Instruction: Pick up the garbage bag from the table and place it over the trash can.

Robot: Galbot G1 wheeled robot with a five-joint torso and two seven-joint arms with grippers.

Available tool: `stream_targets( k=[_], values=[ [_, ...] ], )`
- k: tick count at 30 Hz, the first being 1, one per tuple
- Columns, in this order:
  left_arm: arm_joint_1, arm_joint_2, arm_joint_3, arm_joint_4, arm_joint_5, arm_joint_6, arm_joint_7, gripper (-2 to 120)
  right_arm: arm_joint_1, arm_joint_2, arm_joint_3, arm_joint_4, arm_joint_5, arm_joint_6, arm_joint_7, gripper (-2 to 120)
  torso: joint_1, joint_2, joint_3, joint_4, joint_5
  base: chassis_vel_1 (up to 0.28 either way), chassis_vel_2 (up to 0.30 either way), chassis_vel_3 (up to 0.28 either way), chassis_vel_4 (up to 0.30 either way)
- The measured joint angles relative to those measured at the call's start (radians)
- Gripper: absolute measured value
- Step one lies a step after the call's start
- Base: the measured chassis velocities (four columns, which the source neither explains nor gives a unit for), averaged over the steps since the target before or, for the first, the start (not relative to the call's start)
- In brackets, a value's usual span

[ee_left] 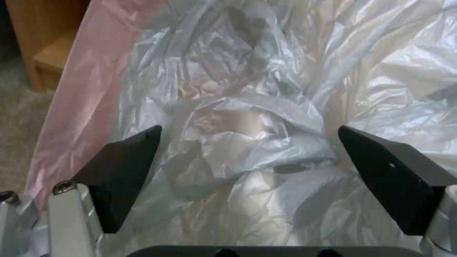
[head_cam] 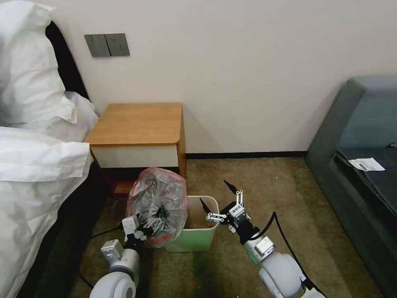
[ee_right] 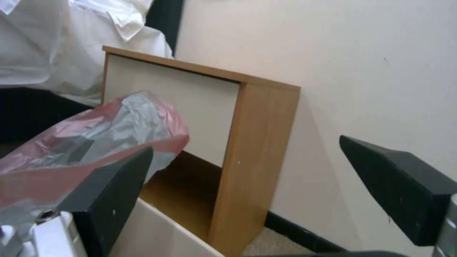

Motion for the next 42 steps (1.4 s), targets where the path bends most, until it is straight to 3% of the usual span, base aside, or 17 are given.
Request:
stream_targets(
  k=[9,20,25,33,42],
  values=[
    [-0.02,-0.002,-0.028,-0.031,0.002,0.047,-0.029,93,-0.005,0.003,0.001,-0.008,-0.002,0.012,0.0,100,0.0,0.0,0.0,0.0,0.0,0.0,0.0,0.0,0.0],
    [-0.027,-0.001,-0.03,-0.015,-0.004,0.068,-0.023,91,-0.002,0.003,-0.002,-0.008,-0.003,0.011,0.0,100,0.0,0.0,0.0,0.0,0.0,0.0,0.0,0.0,0.0],
    [-0.029,-0.001,-0.037,-0.01,0.014,0.106,-0.016,79,-0.011,0.01,0.0,-0.012,-0.008,0.02,-0.002,100,0.0,0.0,0.0,0.0,0.0,0.0,0.0,0.0,0.0],
    [-0.032,0.007,-0.055,0.003,0.016,0.125,0.01,76,-0.016,0.017,0.001,-0.013,-0.013,0.028,-0.004,100,0.0,0.0,0.0,0.0,-0.0001,0.0,0.0,0.0,0.0],
    [-0.027,0.007,-0.043,0.02,0.033,0.127,0.048,43,-0.022,0.028,-0.002,-0.003,-0.023,0.034,-0.009,100,0.0,0.0,0.0,0.0,0.0,0.0,0.0,0.0,0.0]
  ],
)
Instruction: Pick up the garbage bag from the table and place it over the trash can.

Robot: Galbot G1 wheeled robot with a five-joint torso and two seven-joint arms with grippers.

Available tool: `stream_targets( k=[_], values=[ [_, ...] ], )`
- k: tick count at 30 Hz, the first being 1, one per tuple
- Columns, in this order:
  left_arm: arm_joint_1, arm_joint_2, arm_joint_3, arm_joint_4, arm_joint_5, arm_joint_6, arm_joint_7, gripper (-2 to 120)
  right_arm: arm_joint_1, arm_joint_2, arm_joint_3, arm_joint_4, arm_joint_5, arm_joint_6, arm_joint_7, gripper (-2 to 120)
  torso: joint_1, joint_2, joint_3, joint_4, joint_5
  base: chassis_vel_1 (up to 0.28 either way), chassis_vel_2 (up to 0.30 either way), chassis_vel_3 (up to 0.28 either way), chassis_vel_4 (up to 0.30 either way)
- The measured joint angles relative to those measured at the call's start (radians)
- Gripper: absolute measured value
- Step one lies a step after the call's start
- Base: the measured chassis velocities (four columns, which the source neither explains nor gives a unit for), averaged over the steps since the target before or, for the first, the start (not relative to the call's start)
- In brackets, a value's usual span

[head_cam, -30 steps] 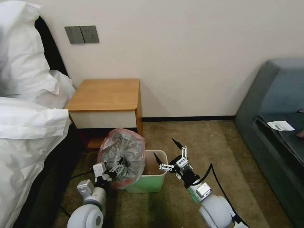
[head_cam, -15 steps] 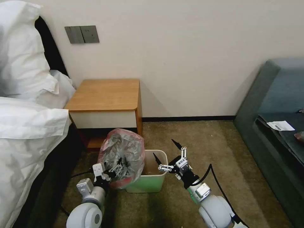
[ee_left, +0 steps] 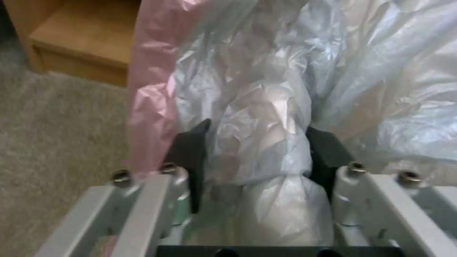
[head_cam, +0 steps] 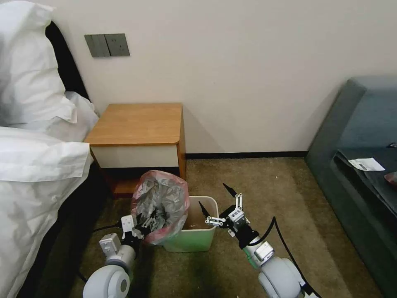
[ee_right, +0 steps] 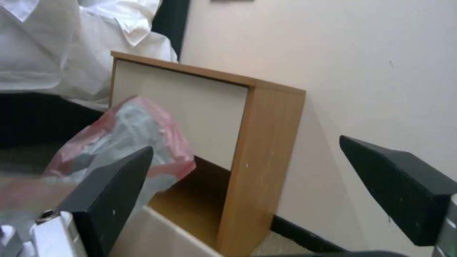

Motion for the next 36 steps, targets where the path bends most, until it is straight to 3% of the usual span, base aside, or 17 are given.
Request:
stream_targets(
  k=[9,22,26,30,36],
  values=[
    [0.009,-0.009,0.019,0.009,0.04,-0.022,0.005,11,-0.011,0.005,0.003,0.02,-0.005,0.004,-0.002,100,0.0,0.0,0.0,0.0002,0.0003,0.0,0.0,0.0,0.0],
    [0.025,-0.022,0.0,-0.016,0.065,-0.076,-0.046,9,-0.016,0.013,-0.005,0.047,-0.008,0.004,-0.002,100,0.0,0.0,0.0,-0.0001,-0.0006,0.0,0.0,0.0,0.0],
    [0.038,-0.044,-0.021,-0.044,0.087,-0.136,-0.07,9,-0.036,0.017,-0.05,0.135,0.086,-0.04,0.012,100,0.0,0.0,0.0,0.0,-0.0003,0.0,0.0,0.0,0.0],
    [0.06,-0.079,-0.031,-0.097,0.159,-0.253,-0.071,9,-0.046,-0.02,-0.178,0.324,0.428,-0.249,0.092,100,0.0,0.0,0.0,-0.0001,-0.0002,0.0,0.0,0.0,0.0],
    [0.071,-0.085,-0.033,-0.134,0.194,-0.311,-0.061,9,0.022,-0.047,-0.233,0.348,0.621,-0.372,0.146,100,0.0,0.0,0.0,-0.0001,0.0,0.0,0.0,0.0,0.0]
  ],
)
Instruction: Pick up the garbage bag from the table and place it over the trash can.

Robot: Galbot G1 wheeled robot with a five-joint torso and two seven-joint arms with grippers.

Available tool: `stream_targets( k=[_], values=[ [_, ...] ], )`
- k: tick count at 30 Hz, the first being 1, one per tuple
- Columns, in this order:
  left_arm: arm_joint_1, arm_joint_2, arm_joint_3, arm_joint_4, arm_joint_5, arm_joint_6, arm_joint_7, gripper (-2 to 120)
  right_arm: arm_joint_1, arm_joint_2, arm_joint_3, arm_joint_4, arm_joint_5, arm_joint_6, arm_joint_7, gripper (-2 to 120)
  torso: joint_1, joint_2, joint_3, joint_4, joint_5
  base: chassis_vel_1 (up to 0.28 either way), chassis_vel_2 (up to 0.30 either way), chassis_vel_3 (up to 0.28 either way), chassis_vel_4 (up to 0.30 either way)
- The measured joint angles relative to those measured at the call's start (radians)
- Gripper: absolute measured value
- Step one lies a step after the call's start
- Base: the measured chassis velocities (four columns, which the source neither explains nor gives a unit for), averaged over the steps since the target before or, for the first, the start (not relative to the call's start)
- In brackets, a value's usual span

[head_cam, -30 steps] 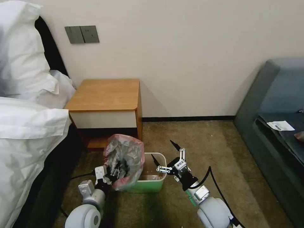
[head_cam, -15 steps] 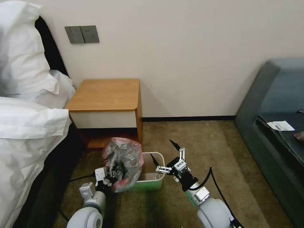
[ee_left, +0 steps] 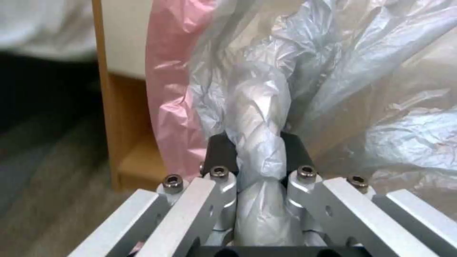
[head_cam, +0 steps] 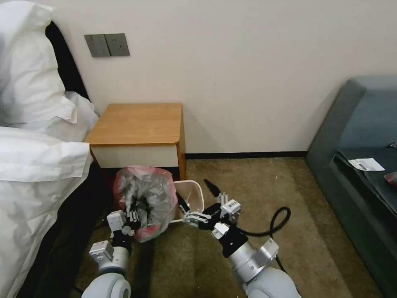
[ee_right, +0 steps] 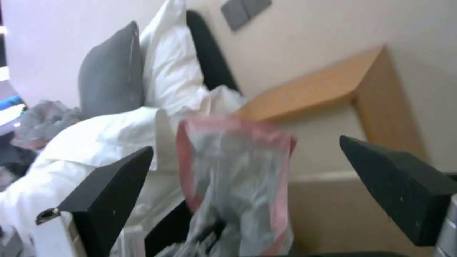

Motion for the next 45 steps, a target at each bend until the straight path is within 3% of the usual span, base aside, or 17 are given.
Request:
stream_targets(
  k=[10,31,35,39,45],
  values=[
    [0.047,-0.018,0.01,-0.036,0.044,-0.044,0.021,9,0.074,-0.01,-0.005,-0.058,0.159,-0.107,0.008,100,0.0,0.0,0.0,0.0001,0.0,0.0,0.0,0.0,0.0],
    [0.082,-0.028,0.044,-0.051,0.073,-0.062,0.036,9,0.175,0.031,-0.064,-0.18,0.132,-0.111,-0.006,100,0.0,0.0,0.0,0.0001,-0.0001,0.0,0.0,0.0,0.0],
    [0.081,-0.029,0.043,-0.051,0.074,-0.062,0.036,9,0.18,0.037,-0.074,-0.189,0.113,-0.104,-0.011,84,0.0,0.0,0.0,0.0,-0.0001,0.0,0.0,0.0,0.0],
    [0.08,-0.029,0.043,-0.051,0.074,-0.062,0.036,9,0.18,0.037,-0.074,-0.189,0.108,-0.101,-0.014,76,0.0,0.0,0.0,0.0001,-0.0001,0.0,0.0,0.0,0.0],
    [0.075,-0.032,0.04,-0.034,0.077,-0.061,0.036,9,0.182,0.028,-0.069,-0.177,0.09,-0.092,-0.019,50,0.0,0.0,0.0,0.0001,-0.0001,0.0,0.0,0.0,0.0]
  ],
)
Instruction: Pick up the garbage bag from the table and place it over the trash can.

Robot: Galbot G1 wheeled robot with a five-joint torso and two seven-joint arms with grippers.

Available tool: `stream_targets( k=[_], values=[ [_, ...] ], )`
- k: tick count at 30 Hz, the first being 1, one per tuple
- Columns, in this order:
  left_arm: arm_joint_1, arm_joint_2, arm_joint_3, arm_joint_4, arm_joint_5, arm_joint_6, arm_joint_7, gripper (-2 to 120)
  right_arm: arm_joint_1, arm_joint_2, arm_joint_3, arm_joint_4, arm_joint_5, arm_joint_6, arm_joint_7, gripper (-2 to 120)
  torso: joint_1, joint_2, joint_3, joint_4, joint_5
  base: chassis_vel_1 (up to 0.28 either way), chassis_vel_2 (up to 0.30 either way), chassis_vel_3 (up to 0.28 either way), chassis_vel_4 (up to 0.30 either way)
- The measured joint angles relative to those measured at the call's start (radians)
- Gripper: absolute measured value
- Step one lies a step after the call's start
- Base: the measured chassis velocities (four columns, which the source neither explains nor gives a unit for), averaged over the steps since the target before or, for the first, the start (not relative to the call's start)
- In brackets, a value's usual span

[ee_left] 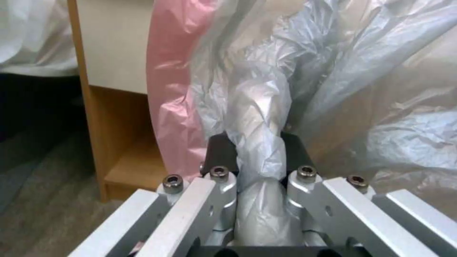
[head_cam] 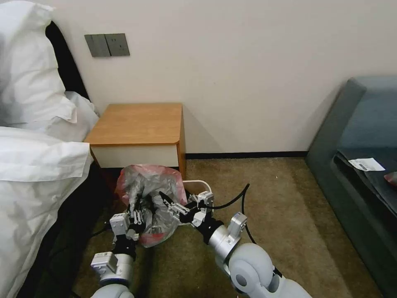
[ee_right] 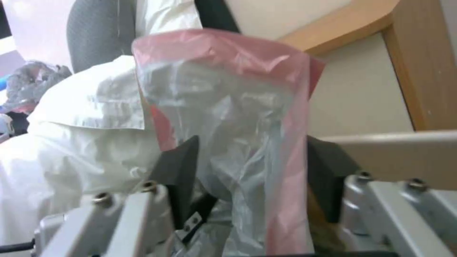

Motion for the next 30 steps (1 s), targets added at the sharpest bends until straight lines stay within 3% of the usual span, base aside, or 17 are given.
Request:
stream_targets(
  k=[2,6,10,13,30],
  values=[
    [0.0,0.0,0.0,0.001,0.001,0.0,0.0,9,0.0,0.0,0.001,0.0,-0.003,0.002,-0.001,46,0.0,0.0,0.0,0.0,0.0,0.0,0.0,0.0,0.0],
    [0.001,0.001,0.0,0.002,0.003,0.0,0.002,9,-0.001,-0.002,0.005,0.0,-0.011,0.01,-0.004,26,0.0,0.0,0.0,0.0,0.0,0.0,0.0,0.0,0.0],
    [0.001,0.001,-0.001,0.002,0.003,0.0,0.003,9,0.002,-0.004,0.006,0.0,-0.014,0.011,-0.005,17,0.0,0.0,0.0,0.0,0.0001,0.0,0.0,0.0,0.0],
    [0.0,0.001,-0.002,0.002,0.003,0.0,0.003,9,0.005,-0.004,0.006,-0.003,-0.018,0.014,-0.007,2,0.0,0.0,0.0,0.0,0.0,0.0,0.0,0.0,0.0],
    [0.006,0.01,-0.016,0.016,0.006,-0.011,0.01,9,0.034,-0.029,0.045,-0.016,-0.032,0.041,-0.013,0,0.0,0.0,0.0,0.0,0.0001,0.0,0.0,0.0,0.0]
  ],
)
